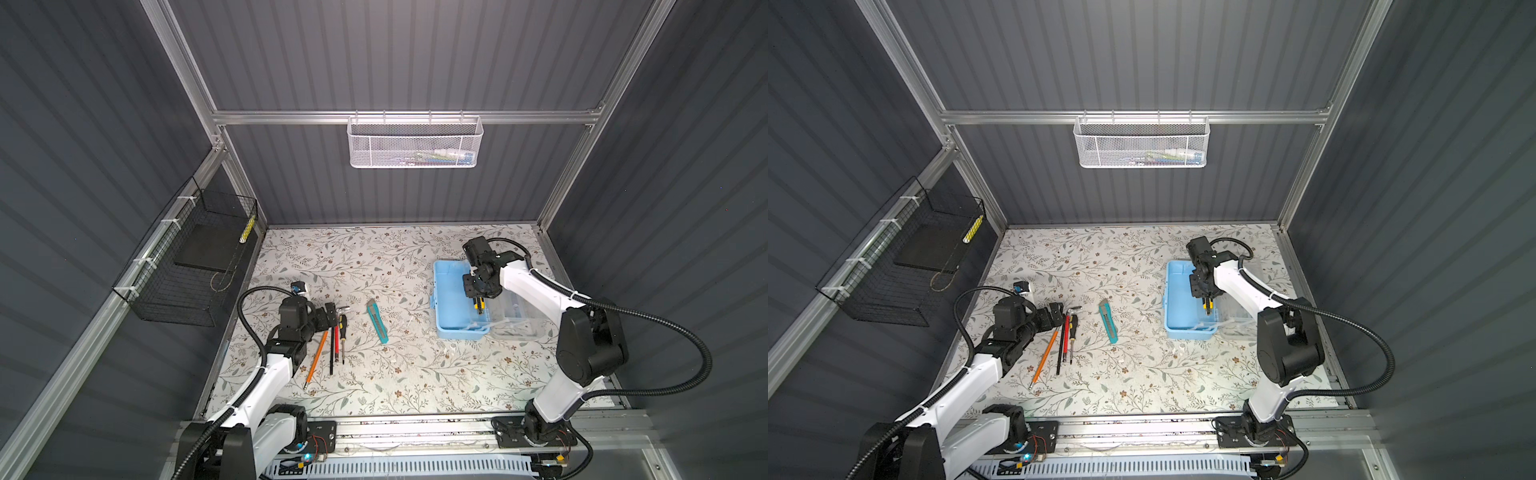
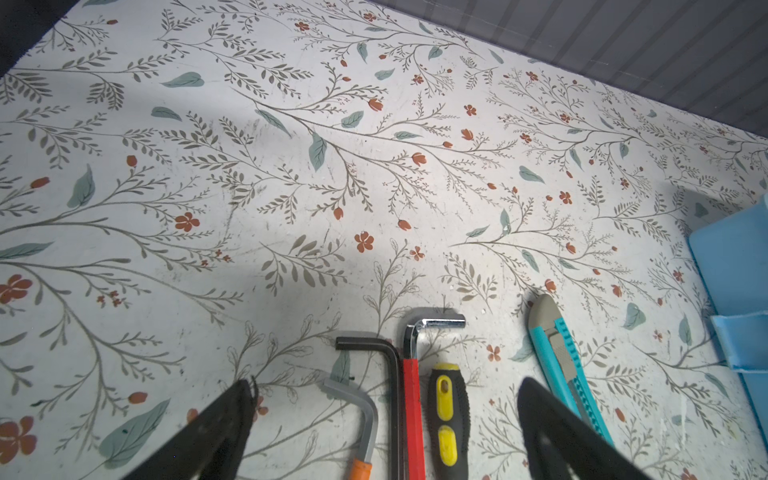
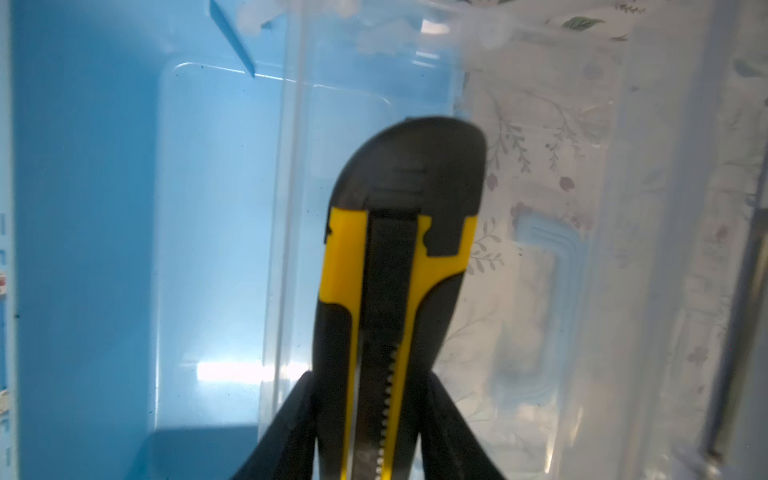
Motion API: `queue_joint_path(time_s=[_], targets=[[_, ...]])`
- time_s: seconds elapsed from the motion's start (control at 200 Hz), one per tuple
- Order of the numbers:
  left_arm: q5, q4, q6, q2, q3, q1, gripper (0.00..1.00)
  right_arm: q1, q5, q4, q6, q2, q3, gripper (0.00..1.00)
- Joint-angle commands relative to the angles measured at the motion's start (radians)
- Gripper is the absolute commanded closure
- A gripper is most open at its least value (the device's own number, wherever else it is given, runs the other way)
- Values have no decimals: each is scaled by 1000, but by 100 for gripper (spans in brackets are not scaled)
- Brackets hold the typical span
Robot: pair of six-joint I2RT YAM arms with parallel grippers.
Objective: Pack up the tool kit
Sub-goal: 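Carry the yellow-black utility knife into the box with the right gripper, then release the utility knife in the box and move the right gripper back, then lower the right gripper onto the teal utility knife and grasp it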
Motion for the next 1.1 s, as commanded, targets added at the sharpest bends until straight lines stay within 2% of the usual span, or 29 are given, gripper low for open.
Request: queue_joint_path(time_s=[0.0,0.125,0.255,0.365,0.516,0.646,0.796,0.936,1.096], targets=[[8,12,16,0,4,2,1,-5,15,-15,6,-4,27,52],[8,12,15,2,5,2,1,-4,29,-34,0,-2,44,45],[9,14,16,-1,4,3,1,17,52,-82,4,-18,82,43],[7,12,16,-4,3,2,1,102,82,-95,33,-85,103,39],[1,12,13,-9,0,2,1,277,-6,-2,121,-105,80,32],[-2,11,11,-11,-2,2,1,457,-73,168,142,3,73,30],[-4,10,10,-9,0,2,1,569,-145,188,117,230,219,27],[-6,11,9,-18,-5,2,1,610,-154,191,123,375,325,27],[-6,13,9,-25,-8,2,1,614,-132,193,125,456,375,27]])
